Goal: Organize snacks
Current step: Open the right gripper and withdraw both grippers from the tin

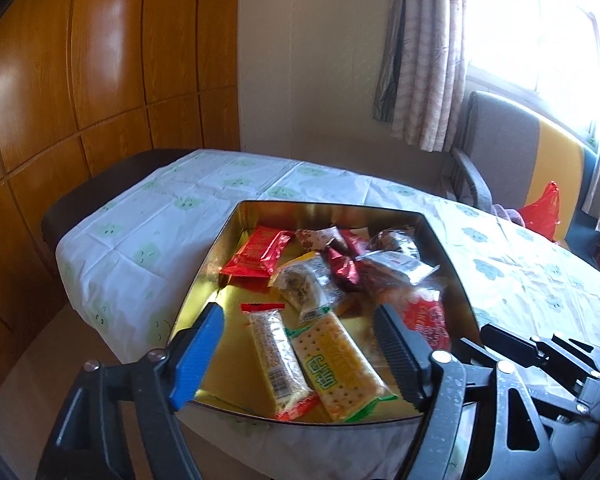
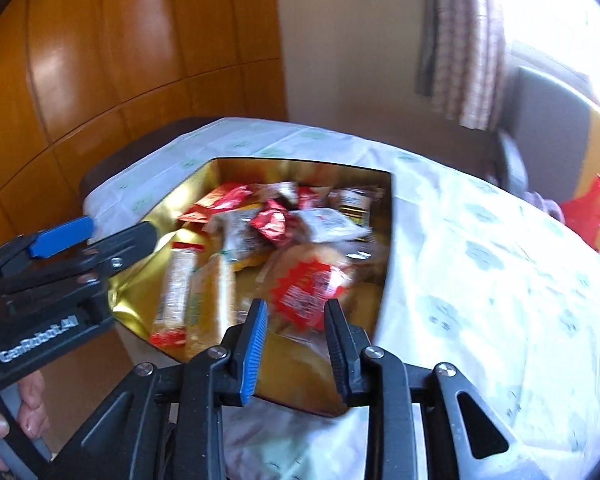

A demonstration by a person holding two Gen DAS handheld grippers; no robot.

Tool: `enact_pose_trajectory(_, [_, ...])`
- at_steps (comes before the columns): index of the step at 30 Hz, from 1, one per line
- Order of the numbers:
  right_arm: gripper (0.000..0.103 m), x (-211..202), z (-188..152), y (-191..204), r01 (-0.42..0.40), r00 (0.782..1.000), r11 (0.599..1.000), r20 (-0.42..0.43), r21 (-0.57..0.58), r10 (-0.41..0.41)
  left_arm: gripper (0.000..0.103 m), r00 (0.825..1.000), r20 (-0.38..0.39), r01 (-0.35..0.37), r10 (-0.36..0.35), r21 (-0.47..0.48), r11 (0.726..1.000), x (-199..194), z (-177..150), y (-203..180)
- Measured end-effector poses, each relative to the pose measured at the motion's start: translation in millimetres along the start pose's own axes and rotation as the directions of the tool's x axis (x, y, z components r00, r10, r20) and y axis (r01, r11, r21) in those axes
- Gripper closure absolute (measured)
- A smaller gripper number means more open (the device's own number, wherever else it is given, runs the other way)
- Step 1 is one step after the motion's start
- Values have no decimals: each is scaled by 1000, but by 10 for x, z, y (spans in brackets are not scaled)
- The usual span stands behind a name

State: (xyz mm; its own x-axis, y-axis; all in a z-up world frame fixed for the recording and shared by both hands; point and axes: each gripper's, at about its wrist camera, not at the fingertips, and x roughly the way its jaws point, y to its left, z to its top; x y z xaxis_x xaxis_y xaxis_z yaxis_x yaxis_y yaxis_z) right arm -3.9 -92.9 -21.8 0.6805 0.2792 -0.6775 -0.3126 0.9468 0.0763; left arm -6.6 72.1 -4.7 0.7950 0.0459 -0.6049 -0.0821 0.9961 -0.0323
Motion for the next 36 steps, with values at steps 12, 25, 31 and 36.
enact_pose_trajectory(12, [73, -113, -169, -255, 51, 999, 997, -7, 66, -51, 14, 1000, 15, 5, -5, 45, 999, -120, -49, -202])
enact_pose_trajectory(25, [72, -112, -167, -212, 50, 999, 997, -9, 57, -49, 10, 1000, 16, 4, -5, 44, 999, -142, -39, -178])
enact_pose_trajectory(31, [72, -107, -170, -200, 48, 999, 998, -14, 52, -47, 9, 1000, 13, 6, -7, 42, 999, -137, -41, -175])
enact_pose_trajectory(36, [72, -109, -172, -194, 51, 999, 997, -11, 50, -50, 9, 1000, 16, 21, -21, 44, 999, -141, -46, -171])
